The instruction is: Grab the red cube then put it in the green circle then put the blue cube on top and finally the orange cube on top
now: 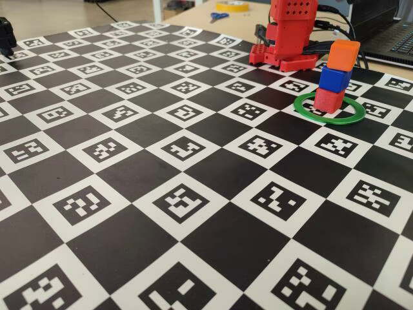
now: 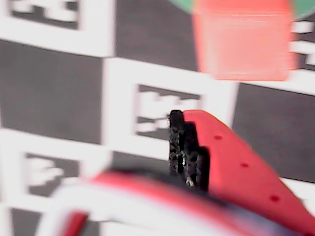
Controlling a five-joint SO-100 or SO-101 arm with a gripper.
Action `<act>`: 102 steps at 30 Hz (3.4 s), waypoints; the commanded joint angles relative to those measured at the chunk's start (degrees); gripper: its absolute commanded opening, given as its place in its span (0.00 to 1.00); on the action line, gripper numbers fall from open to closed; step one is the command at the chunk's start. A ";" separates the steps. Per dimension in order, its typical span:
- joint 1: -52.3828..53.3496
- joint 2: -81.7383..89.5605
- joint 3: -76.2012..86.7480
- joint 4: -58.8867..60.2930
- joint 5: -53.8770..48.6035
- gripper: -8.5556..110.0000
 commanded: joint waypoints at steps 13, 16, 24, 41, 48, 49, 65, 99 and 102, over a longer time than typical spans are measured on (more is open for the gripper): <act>35.07 9.05 -1.41 -7.12 -32.26 0.08; 39.20 12.92 3.08 -11.16 -37.97 0.04; 43.95 22.41 19.42 -18.72 -55.11 0.03; 46.58 62.75 62.75 -29.71 -100.72 0.02; 47.11 76.11 75.59 -27.42 -105.82 0.02; 47.20 77.17 76.99 -26.37 -107.14 0.02; 46.67 84.02 92.72 -20.04 -117.33 0.02; 45.88 84.55 98.53 -21.62 -119.71 0.03; 45.88 84.55 98.53 -21.62 -119.71 0.03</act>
